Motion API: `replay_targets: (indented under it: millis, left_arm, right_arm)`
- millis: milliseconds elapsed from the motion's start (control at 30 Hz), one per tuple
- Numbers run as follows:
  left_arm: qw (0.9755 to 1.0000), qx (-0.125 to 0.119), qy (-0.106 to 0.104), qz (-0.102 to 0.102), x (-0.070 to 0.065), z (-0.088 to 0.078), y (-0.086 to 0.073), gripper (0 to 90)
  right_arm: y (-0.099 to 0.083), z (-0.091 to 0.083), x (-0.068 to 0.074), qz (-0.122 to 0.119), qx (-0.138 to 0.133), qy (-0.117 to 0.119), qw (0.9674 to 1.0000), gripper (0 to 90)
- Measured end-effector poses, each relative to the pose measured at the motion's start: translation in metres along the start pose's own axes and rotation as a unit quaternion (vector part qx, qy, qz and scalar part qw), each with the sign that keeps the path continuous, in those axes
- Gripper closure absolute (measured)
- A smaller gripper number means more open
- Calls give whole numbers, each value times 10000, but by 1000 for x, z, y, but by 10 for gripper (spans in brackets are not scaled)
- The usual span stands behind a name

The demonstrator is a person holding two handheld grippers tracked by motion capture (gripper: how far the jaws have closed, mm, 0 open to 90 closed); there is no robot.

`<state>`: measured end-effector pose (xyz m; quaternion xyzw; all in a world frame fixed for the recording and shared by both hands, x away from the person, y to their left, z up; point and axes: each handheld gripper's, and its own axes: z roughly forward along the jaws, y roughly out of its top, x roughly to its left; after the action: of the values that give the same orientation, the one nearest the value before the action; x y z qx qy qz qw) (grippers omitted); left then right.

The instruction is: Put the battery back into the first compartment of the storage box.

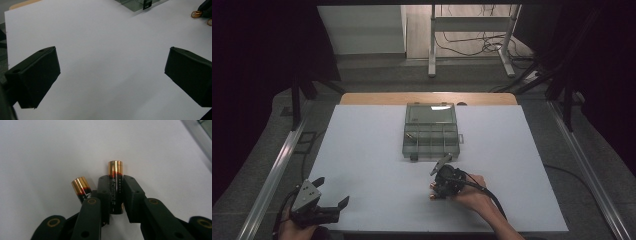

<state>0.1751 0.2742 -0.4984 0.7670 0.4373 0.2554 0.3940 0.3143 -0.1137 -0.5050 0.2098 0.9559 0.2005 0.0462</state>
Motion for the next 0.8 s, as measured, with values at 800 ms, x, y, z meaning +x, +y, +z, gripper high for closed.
replay_targets:
  millis: [800]
  left_arm:
    - [10000,5,0,8,0,0,0,7]
  right_arm:
    - [1,-23,-8,327,-635,-88,9974,763]
